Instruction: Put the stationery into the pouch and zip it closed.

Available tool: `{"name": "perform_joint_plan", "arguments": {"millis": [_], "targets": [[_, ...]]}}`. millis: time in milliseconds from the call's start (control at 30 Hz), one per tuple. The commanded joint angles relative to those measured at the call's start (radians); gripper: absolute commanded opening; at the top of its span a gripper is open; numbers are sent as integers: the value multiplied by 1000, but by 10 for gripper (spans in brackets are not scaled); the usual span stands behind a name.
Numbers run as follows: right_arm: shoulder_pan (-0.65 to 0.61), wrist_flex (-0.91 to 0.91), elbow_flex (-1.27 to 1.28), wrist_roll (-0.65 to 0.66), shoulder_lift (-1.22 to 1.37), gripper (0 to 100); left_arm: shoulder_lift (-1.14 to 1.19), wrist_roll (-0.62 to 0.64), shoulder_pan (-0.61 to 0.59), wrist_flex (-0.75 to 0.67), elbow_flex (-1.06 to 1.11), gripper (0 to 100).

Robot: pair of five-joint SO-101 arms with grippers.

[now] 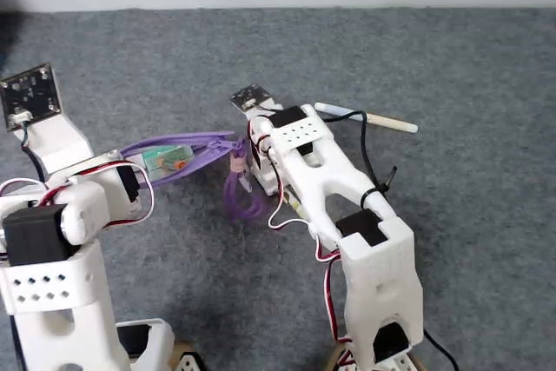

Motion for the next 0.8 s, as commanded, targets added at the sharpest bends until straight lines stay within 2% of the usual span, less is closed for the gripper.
{"name": "perform_joint_plan", "arguments": {"millis": [0,333,500,767], "targets": [[47,97,-15,5,-136,8,-6,9,-5,8,-56,14],[48,378,-11,-80,-473,8,0,6,-3,6,-56,14],[39,430,-11,-81,-691,8,0,6,-3,6,-54,14],[-131,430,2,-221,-1003,8,0,8,-3,6,-54,14]]}}
